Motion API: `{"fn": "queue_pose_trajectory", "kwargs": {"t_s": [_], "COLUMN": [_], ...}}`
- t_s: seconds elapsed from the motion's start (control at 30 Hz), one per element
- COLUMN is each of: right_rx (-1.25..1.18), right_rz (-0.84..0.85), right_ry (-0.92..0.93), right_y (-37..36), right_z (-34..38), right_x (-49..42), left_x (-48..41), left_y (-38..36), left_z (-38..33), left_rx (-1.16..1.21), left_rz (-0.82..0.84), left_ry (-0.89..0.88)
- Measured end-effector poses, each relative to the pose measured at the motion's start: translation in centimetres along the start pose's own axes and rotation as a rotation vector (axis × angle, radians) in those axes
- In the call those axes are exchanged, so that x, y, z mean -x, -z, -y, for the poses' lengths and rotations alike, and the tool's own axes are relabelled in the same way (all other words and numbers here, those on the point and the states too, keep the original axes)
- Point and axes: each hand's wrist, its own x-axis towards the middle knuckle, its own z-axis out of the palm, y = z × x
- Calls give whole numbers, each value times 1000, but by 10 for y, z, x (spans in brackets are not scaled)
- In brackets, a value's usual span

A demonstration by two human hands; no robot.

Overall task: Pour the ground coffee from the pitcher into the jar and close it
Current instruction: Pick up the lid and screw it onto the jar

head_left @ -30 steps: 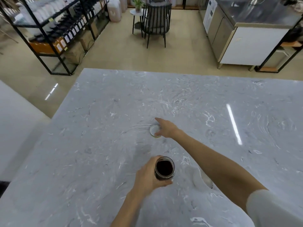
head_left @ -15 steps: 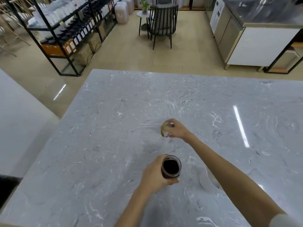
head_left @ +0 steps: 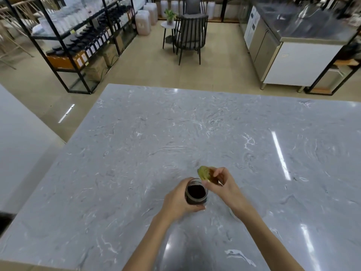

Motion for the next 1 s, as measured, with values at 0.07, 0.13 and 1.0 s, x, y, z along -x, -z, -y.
{"fn": "queue_pose_trajectory", "kwargs": {"t_s": [0.07, 0.13, 1.0], "right_rx": [223, 368, 567], "right_rz": [68, 95, 153], "right_ry": [149, 236, 249], "right_y": [-4, -6, -10], "right_z": [-11, -18, -26], "right_x": [8, 12, 0], "left_x": [-2, -6, -2], "left_y": [0, 0, 4], "left_z": [-1, -3, -7], "left_rx": [22, 43, 97], "left_rz": [18, 39, 10], "left_ry": [-7, -40, -67]}}
